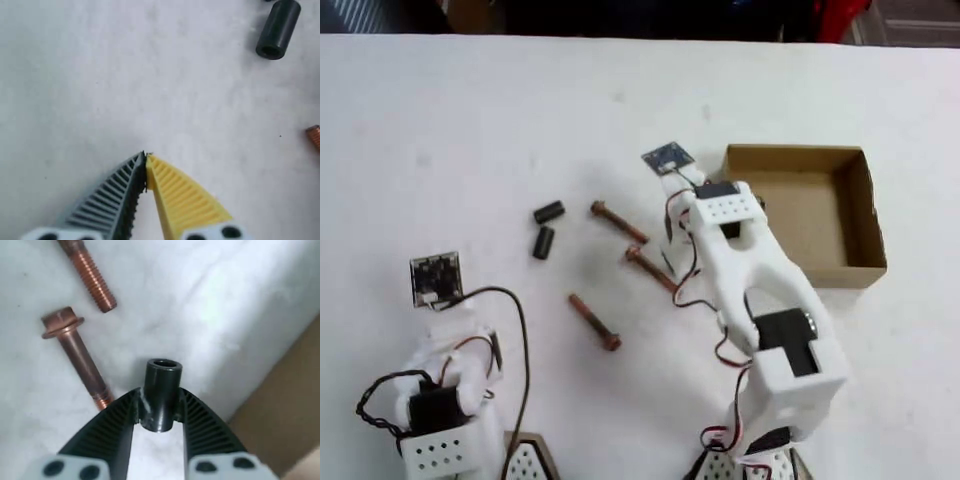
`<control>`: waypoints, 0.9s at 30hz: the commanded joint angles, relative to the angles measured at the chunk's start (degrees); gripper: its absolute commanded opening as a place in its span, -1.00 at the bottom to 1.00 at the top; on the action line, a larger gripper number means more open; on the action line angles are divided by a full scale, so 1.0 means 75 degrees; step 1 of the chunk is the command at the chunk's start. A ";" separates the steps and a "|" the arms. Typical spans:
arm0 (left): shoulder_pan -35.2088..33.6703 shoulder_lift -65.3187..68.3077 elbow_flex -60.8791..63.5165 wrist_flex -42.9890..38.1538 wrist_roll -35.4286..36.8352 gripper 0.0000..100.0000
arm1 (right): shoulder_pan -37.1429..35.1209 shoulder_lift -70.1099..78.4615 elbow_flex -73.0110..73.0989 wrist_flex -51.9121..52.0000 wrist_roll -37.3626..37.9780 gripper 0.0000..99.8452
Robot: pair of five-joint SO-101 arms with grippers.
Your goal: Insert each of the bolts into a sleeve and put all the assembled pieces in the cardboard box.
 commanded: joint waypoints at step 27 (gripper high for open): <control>-0.0064 -0.0076 -0.0023 0.0035 -0.0059 -0.95 | 0.0018 0.0733 -0.1137 -0.0088 0.0082 -0.72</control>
